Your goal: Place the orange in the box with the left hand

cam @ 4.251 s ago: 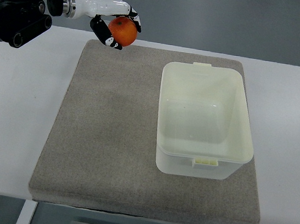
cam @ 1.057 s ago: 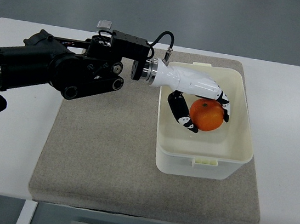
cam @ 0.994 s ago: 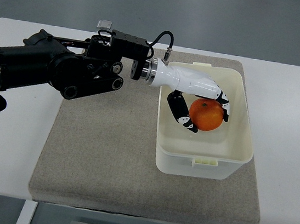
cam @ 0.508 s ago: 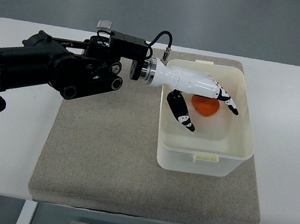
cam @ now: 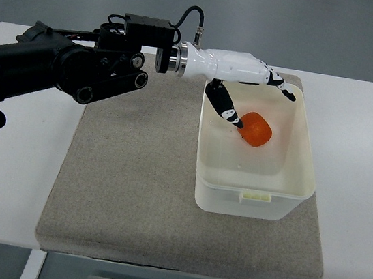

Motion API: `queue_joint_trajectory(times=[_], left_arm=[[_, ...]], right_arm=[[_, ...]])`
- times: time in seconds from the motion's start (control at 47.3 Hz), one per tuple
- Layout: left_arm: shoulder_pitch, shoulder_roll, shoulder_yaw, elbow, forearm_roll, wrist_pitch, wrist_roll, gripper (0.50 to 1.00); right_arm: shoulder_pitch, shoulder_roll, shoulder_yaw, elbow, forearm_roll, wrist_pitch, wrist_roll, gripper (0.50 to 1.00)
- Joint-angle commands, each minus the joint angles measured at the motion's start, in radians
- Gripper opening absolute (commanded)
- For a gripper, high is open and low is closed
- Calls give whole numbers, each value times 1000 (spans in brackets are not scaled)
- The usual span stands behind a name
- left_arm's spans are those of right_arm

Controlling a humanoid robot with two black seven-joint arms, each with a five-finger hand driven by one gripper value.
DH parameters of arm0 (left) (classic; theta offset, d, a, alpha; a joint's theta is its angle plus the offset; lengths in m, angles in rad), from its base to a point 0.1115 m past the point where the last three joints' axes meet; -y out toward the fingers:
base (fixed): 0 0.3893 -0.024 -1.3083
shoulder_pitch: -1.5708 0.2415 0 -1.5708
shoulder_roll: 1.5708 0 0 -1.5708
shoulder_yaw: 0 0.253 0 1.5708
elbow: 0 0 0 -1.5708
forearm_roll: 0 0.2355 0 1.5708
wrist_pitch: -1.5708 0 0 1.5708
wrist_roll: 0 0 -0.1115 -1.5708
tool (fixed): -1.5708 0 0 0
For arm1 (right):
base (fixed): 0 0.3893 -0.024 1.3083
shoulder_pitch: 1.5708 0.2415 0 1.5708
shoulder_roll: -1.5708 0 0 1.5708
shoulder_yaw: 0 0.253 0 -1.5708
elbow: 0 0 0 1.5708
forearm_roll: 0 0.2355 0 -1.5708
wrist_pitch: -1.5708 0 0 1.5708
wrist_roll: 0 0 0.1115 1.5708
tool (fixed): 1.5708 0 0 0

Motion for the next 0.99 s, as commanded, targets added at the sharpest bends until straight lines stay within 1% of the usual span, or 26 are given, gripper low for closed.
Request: queue_joint_trajectory(times=[0.0,0.127,0.275,0.444,0.592,0.698,0.804,0.973], left_arm=[[6,0,-15,59,-3,3,0,872],[11,0,-45,147,-43,6,0,872],[11,0,-45,259,-152,7,0,874],[18,0,-44,345,-218,7,0,874],[24,1,-45,430,-267,24,0,876],[34,0,-41,506,-371,24,0,876],[57,0,-45,558,-487,23,0,874],[109,-8,-49,567,-766,12,0,870]], right_arm=[[0,0,-1,0,0,0,0,926],[0,0,1,0,0,0,0,926],[0,0,0,0,0,0,0,926],[0,0,-1,0,0,0,0,926],[0,0,-1,0,0,0,0,926],[0,0,-1,0,0,0,0,926],[0,0,-1,0,0,0,0,926],[0,0,0,0,0,0,0,926]])
